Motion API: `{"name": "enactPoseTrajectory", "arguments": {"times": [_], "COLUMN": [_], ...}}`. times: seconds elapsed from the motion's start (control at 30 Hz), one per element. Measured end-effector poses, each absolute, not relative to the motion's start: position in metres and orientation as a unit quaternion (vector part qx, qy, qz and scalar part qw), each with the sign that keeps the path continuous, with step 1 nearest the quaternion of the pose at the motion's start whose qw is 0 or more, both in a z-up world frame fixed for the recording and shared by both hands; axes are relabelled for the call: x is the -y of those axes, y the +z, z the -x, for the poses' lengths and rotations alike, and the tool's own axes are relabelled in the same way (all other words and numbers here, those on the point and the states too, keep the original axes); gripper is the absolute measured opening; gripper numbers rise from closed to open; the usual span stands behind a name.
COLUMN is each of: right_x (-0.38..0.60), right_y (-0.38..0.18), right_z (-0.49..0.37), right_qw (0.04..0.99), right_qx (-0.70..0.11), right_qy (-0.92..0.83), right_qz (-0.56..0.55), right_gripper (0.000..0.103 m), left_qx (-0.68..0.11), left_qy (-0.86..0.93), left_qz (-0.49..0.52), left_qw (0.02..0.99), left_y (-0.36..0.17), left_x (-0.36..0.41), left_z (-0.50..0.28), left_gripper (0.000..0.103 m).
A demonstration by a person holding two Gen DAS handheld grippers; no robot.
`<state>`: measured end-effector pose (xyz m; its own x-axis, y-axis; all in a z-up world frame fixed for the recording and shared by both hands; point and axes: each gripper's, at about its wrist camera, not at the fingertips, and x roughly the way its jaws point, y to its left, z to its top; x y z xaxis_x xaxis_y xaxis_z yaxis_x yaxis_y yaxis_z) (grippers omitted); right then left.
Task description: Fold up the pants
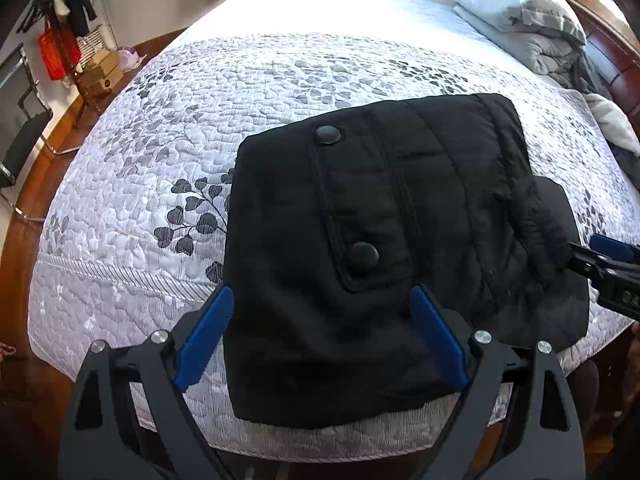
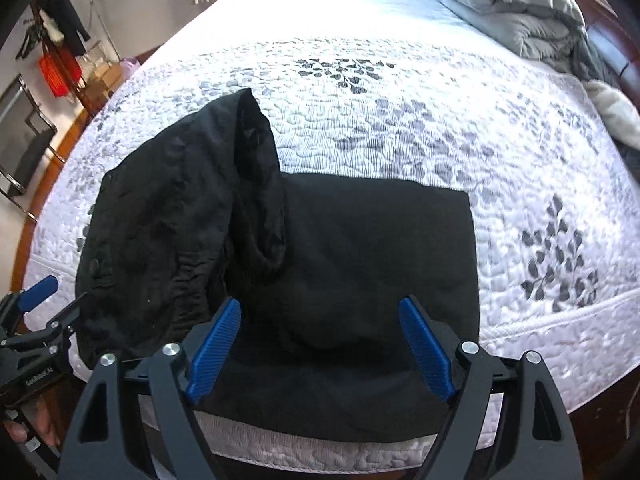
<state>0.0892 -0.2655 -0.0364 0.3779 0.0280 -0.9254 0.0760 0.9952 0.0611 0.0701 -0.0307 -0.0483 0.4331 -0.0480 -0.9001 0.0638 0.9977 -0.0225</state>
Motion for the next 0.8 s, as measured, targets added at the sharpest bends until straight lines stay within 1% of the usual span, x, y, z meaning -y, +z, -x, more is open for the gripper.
{"name": "enactPoseTrajectory", "arguments": {"times": [0.13,0.27,0.4,0.53,0.8], "right_x": [0.270,0.275,0.271,0.263,0.247], "right_y": [-0.020,-0.016,-0.036,-0.055,-0.076], "right_z": [-0.086,-0.091,-0.114,-0.130,-0.145], "right_qw": [0.839,0.841,0.827,0.812,0.791], "right_qx": [-0.542,-0.534,-0.554,-0.575,-0.596], "right_qy": [-0.012,0.009,0.017,0.020,0.067], "right_qz": [-0.053,-0.083,-0.099,-0.097,-0.117], "right_gripper": [0.083,0.091,0.091,0.091,0.093], "left_qx": [-0.531,-0.540,-0.547,-0.552,-0.559], "left_qy": [-0.023,-0.012,-0.012,-0.010,-0.017], "left_qz": [-0.009,0.006,0.037,0.035,0.040], "left_qw": [0.847,0.842,0.836,0.833,0.828], "left_y": [-0.050,-0.057,-0.060,-0.064,-0.070], "left_x": [0.023,0.009,-0.003,-0.006,-0.007], "left_z": [-0.074,-0.078,-0.076,-0.076,-0.078], "left_gripper": [0.089,0.089,0.089,0.089,0.090]}}
